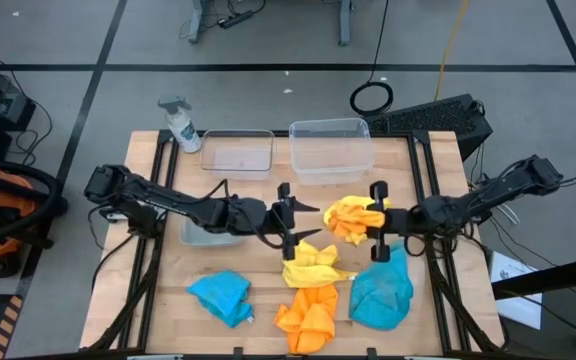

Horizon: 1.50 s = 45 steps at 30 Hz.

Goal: Sort microfiber towel by color & place in baskets
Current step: Put the top orange towel into the left transparent bin

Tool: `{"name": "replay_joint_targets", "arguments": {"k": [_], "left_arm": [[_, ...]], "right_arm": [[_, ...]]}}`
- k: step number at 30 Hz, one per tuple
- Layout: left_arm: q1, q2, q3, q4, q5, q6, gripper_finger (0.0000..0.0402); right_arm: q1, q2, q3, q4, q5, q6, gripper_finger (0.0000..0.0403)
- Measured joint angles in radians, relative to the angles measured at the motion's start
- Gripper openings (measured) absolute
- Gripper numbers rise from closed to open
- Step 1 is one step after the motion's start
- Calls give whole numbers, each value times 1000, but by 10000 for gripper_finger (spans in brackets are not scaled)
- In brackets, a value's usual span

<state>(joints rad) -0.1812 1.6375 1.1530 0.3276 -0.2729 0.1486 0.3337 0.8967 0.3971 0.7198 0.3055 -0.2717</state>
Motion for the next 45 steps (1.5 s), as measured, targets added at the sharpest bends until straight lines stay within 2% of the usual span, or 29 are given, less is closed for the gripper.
{"name": "replay_joint_targets", "arguments": {"k": [4, 12, 18, 24, 30, 35, 39, 45], "left_arm": [[20, 12, 0, 54, 42, 3, 257], [22, 82, 0, 252, 95, -11, 344], [31, 138, 0, 355, 96, -64, 372], [61, 184, 7, 382, 130, -91, 373], [100, 207, 31, 362, 310, -144, 373], [107, 207, 32, 350, 326, -143, 366], [115, 207, 32, 332, 330, -130, 334], [123, 206, 32, 318, 348, -104, 265]], "right_arm": [[-30, 0, -92, 160, -12, 2, 47], [-86, 19, -113, 226, -105, 67, 47], [-102, 60, -113, 274, -157, 67, 47], [-126, 125, -100, 326, -156, 66, 47], [-143, 183, -53, 324, -165, 66, 47], [-152, 220, -27, 325, -181, 65, 47], [-153, 242, -10, 322, -180, 60, 47], [-156, 272, 18, 321, -178, 47, 47]]}}
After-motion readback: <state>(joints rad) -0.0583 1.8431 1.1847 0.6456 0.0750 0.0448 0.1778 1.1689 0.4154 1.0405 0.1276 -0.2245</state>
